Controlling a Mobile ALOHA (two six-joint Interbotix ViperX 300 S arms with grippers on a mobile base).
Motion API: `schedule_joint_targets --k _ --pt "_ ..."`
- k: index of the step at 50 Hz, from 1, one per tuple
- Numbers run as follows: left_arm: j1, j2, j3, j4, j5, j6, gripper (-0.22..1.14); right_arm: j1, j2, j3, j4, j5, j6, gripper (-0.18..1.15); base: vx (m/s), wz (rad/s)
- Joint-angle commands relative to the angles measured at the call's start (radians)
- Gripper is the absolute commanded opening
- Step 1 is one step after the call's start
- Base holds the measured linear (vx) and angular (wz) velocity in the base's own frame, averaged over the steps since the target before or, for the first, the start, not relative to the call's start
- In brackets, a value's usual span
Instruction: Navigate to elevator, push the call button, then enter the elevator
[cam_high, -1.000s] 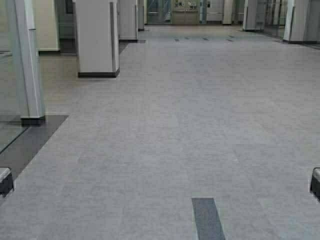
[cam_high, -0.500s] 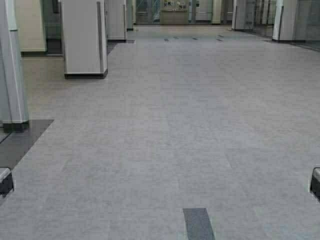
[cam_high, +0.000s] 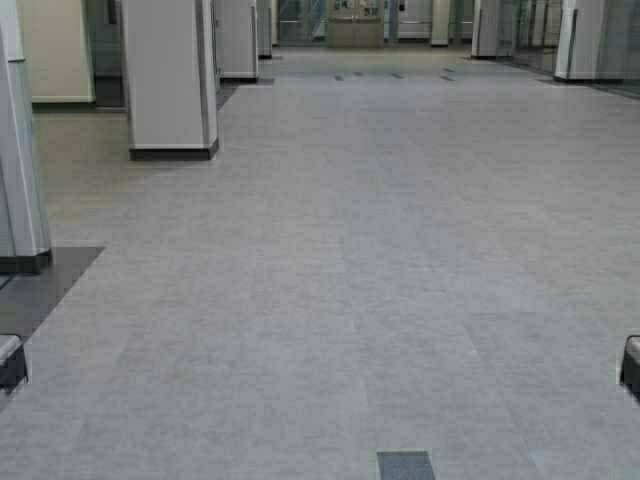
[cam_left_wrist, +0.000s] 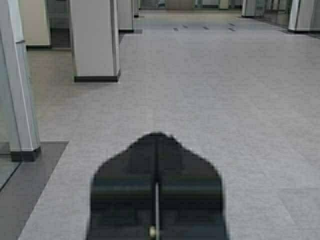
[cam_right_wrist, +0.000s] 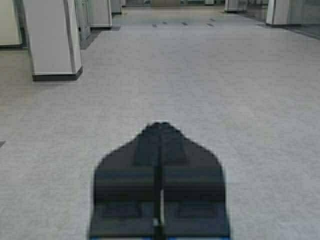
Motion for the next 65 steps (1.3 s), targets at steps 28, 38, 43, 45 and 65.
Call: schedule_joint_targets --k 28,38,43,45,65 --pt "0.002 -0.017 0.008 0.009 -0.044 -0.005 0.03 -0.002 -0.015 -0.011 -0.003 -0.025 0.025 0.05 0.49 0.03" --pt "0.002 -0.017 0.008 0.011 -0.044 -0.006 0.03 -0.005 -0.015 -0.006 -0.003 -0.025 0.021 0.05 0.54 0.01" --pt "0.002 -0.02 0.006 0.011 -0.044 -0.009 0.03 -0.005 -0.015 -0.008 -0.005 -0.025 0.021 0.05 0.54 0.08" --pt "0.002 -0.018 0.006 0.011 -0.046 -0.009 0.03 -0.005 -0.015 -0.009 -0.005 -0.025 0.021 0.05 0.55 0.08" --pt "0.002 0.002 0.012 0.011 -0.061 -0.003 0.03 -0.017 -0.015 -0.008 -0.005 -0.034 0.025 0.05 0.58 0.09"
